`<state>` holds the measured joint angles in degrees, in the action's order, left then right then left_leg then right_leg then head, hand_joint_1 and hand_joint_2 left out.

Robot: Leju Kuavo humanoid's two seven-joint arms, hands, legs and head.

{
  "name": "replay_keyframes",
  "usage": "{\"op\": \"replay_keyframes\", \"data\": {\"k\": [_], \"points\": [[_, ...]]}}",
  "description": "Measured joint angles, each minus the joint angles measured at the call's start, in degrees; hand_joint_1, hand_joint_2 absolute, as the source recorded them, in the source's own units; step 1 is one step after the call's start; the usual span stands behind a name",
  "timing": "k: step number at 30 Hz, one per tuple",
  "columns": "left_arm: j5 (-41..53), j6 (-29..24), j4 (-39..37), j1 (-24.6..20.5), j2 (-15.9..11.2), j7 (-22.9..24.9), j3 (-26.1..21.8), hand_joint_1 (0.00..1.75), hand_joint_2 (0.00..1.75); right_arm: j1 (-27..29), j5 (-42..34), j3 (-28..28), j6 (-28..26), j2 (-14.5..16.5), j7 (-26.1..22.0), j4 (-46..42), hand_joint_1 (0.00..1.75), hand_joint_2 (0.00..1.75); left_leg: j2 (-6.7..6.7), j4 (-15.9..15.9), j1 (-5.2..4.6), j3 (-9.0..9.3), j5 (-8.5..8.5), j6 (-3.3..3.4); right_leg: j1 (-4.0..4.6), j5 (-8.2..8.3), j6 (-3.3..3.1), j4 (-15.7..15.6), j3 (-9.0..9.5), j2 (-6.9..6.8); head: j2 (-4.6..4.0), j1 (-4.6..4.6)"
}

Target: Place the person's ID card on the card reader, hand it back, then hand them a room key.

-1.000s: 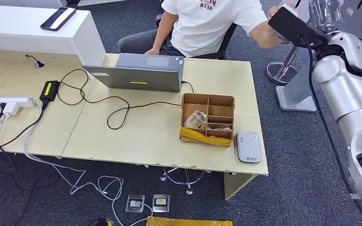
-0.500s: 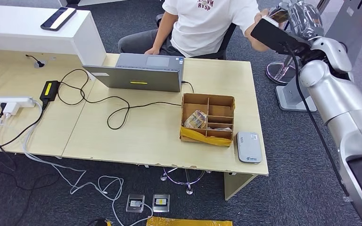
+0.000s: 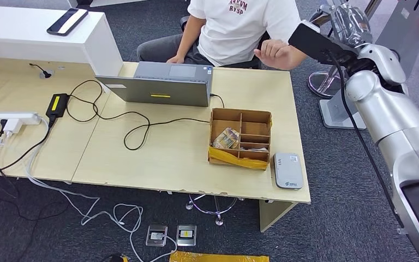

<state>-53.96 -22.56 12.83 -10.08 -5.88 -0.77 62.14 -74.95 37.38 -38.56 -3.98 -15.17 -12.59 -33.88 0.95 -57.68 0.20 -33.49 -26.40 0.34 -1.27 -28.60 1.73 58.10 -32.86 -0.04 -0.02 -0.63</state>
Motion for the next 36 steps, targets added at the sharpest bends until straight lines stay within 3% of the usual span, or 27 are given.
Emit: {"op": "replay_keyframes", "data": {"k": [10, 16, 25, 29, 36], "points": [[-0.52, -0.13, 0.00, 0.05, -0.03, 0.42, -0.12, 0.00, 1.75, 0.12, -0.05, -0.09, 0.31, 0.00, 0.18, 0.00, 1.59, 1.75, 0.00, 0.00, 0.00, 0.00, 0.00, 0.00, 0.00, 0.00, 0.00, -0.01, -0.01, 0.00, -0.01, -0.01], [-0.96, -0.24, 0.00, 0.08, -0.10, 0.49, -0.31, 0.00, 1.75, 0.29, -0.20, -0.09, 0.41, 0.00, 0.28, 0.00, 1.73, 1.75, 0.00, 0.00, 0.00, 0.00, 0.00, 0.00, 0.00, 0.00, 0.00, -0.01, 0.00, 0.00, 0.01, -0.01], [-2.57, -0.20, 0.00, 0.11, -0.30, 1.15, -0.57, 0.00, 1.75, 1.22, -0.75, -0.63, 2.62, -0.10, 0.56, -0.01, 1.75, 1.75, -0.01, 0.00, 0.00, 0.01, 0.00, 0.00, 0.00, 0.00, 0.00, -0.02, -0.01, 0.00, 0.00, 0.01], [-3.51, -0.20, 0.00, 0.16, -0.30, 1.66, -0.87, 0.00, 1.75, 4.49, -0.49, -1.71, 6.08, -1.24, 0.68, -0.39, 1.75, 1.75, 0.03, 0.00, 0.02, 0.04, 0.00, 0.00, 0.01, 0.00, 0.00, -0.05, 0.03, -0.04, -0.01, 0.01], [-4.21, -0.20, 0.00, 0.34, -0.31, 2.02, -0.94, 0.00, 1.75, 10.38, -1.13, -2.86, 7.49, -3.94, 1.48, -2.22, 1.75, 1.75, -0.01, -0.01, 0.00, 0.03, -0.01, 0.00, 0.00, 0.00, 0.00, -0.07, 0.01, 0.04, 0.00, 0.00]]}}
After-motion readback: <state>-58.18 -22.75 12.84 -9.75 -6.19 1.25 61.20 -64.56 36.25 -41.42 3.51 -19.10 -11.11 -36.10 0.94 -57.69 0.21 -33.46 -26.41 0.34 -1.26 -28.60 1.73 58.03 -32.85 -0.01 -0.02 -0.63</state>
